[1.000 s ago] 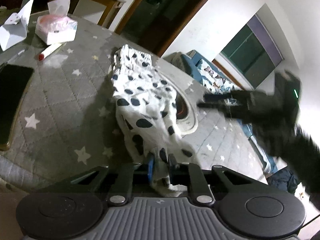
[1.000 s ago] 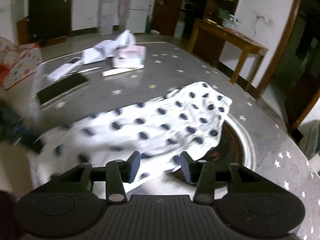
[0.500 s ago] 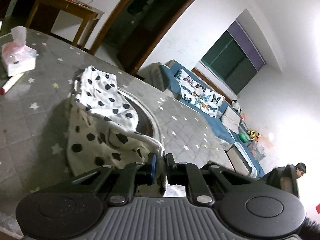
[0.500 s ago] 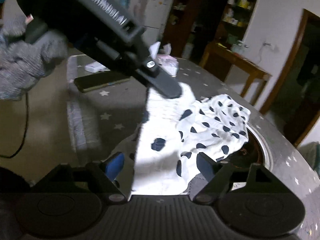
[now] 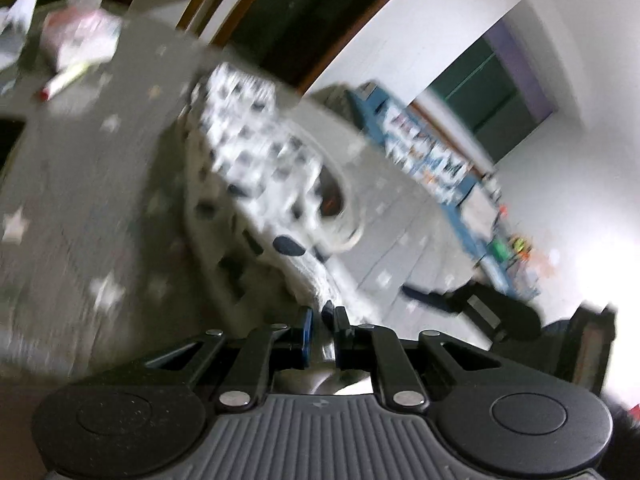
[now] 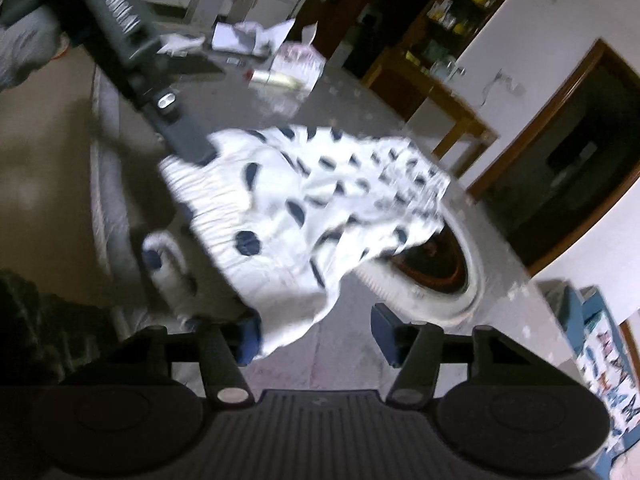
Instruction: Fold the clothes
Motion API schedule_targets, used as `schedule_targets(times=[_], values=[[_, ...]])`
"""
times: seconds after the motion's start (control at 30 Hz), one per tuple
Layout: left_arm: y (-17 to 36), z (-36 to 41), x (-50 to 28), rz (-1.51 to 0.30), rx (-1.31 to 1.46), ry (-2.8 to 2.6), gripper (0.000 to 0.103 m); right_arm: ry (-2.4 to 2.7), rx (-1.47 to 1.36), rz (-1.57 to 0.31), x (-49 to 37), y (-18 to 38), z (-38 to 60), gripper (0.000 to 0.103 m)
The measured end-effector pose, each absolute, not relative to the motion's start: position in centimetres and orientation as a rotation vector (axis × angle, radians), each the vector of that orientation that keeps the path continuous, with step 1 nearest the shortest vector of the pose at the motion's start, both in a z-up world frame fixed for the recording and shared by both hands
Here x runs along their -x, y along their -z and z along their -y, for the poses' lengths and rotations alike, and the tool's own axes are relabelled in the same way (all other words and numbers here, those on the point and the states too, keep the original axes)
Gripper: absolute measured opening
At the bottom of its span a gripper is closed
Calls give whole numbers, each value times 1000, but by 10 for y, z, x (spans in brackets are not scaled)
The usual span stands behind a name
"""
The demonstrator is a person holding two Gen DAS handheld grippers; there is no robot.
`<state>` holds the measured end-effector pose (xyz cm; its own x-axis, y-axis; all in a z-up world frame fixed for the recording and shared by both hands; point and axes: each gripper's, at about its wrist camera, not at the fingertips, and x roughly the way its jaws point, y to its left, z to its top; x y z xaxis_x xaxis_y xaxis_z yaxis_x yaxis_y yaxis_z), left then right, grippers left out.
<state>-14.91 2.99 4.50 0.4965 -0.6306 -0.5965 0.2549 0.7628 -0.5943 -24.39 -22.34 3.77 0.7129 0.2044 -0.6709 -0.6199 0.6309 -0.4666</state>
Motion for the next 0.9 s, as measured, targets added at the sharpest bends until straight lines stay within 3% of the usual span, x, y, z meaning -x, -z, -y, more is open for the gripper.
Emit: schedule_targets(times=[0.13,0.4,0.53,0.9], values=[[-26,-29,156,-960,455,571,11,-529,734,-658,244,-32,228,50],[-38,-25,160,-915,437,621,12,-579,684,-637,248,-54,241,46],[-42,-23,165,-935,364,636,12,-633,622,-712,246,-61,252,46],[-81,-22,158,-769,276,663,12,-653,446,-699,221,-84,273,43]])
